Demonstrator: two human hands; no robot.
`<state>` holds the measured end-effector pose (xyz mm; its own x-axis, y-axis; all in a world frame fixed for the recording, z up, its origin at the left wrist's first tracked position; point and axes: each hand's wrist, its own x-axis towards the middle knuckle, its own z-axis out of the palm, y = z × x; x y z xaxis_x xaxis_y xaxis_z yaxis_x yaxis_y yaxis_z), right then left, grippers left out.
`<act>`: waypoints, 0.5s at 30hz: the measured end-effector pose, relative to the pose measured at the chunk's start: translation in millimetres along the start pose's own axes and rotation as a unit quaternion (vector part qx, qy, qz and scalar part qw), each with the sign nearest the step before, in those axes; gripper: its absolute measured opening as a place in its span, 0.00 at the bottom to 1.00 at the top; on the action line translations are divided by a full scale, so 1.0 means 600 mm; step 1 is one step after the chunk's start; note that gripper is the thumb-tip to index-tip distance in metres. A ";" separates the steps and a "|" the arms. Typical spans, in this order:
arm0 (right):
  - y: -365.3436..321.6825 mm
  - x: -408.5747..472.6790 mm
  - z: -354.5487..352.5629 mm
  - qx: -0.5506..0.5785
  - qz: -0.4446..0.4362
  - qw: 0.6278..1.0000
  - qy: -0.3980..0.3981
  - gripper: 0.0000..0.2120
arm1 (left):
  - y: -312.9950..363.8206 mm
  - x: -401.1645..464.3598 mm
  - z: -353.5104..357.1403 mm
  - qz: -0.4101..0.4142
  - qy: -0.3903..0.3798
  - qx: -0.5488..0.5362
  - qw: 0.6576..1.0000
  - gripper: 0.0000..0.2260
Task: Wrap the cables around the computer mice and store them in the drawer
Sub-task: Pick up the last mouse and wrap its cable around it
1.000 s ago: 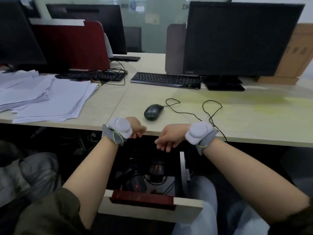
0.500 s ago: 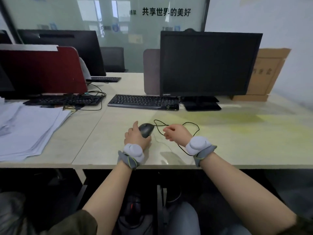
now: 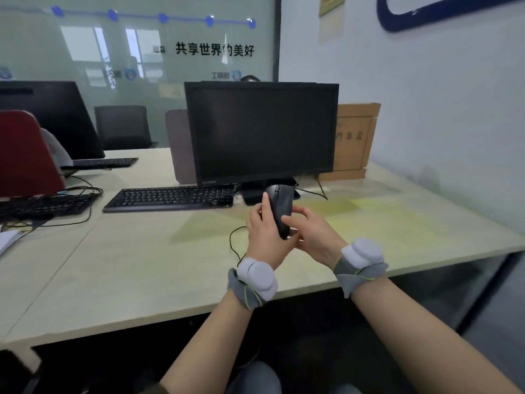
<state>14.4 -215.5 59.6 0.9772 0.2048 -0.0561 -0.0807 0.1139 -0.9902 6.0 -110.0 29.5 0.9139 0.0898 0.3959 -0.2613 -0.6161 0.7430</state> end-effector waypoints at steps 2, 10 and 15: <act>-0.009 -0.012 -0.053 0.002 -0.020 0.999 0.043 0.11 | 0.022 0.003 0.022 0.031 -0.069 -0.041 0.996 0.41; -0.036 -0.062 -0.196 -0.045 0.026 0.993 0.103 0.08 | 0.107 0.054 0.043 0.195 -0.037 -0.069 0.978 0.15; -0.062 -0.095 -0.230 -0.043 0.027 0.998 -0.032 0.12 | 0.110 0.066 0.037 0.185 -0.212 -0.066 0.957 0.11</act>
<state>-11.5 -365.6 82.3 0.9573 0.2700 -0.1037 -0.1126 0.0178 -0.9935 31.7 -164.4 82.2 0.7880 -0.4587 0.4107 -0.6024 -0.4369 0.6680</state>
